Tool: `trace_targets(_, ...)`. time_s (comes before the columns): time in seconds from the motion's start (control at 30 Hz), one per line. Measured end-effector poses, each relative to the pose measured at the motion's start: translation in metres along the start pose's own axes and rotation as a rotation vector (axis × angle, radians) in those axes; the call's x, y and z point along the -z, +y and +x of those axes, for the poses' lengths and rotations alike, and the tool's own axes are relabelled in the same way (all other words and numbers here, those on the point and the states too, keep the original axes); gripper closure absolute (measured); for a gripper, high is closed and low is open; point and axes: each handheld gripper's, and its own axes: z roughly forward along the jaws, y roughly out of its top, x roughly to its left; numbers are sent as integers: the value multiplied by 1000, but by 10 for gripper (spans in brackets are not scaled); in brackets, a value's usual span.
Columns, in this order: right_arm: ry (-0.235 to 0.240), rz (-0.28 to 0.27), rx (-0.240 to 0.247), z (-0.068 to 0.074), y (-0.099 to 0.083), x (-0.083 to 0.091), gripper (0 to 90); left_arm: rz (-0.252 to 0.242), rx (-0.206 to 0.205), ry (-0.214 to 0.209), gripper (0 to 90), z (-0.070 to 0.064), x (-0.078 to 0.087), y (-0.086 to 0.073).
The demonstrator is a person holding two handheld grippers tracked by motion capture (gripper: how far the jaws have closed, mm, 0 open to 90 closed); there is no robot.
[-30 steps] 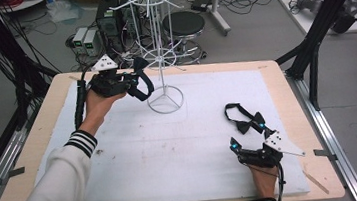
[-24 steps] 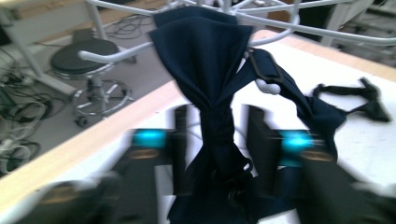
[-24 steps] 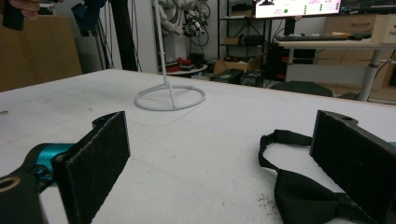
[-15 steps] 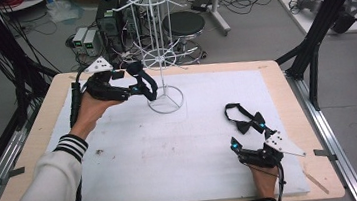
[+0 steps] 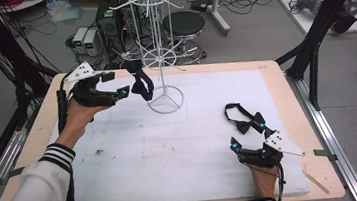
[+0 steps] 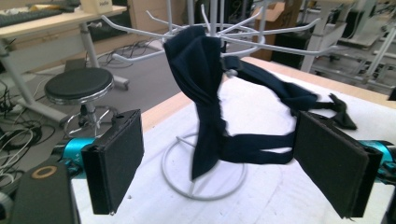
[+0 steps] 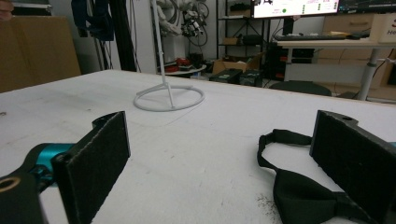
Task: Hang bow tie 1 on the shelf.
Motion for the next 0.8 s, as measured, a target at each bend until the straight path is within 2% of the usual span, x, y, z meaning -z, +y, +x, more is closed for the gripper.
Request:
trace_targets(0.13, -1, 4, 6, 0, 0, 0, 42, -48, -6, -17, 172, -4, 15, -8)
trace_targets(0.4, -2, 3, 6, 0, 0, 0, 42, -102, -26, -55, 172, -19, 40, -25)
trace_targets(0.47, -3, 3, 6, 0, 0, 0, 42, -106, -41, -63, 172, -23, 44, -30)
trace_targets(0.6, -4, 2, 6, 0, 0, 0, 42, -123, -42, -74, 172, -31, 53, -39)
trace_targets(0.73, -4, 1, 5, 0, 0, 0, 42, -148, -23, -92, 165, -39, 62, -52)
trace_targets(0.8, -4, 1, 6, 0, 0, 0, 42, -149, -34, -82, 163, -42, 67, -59)
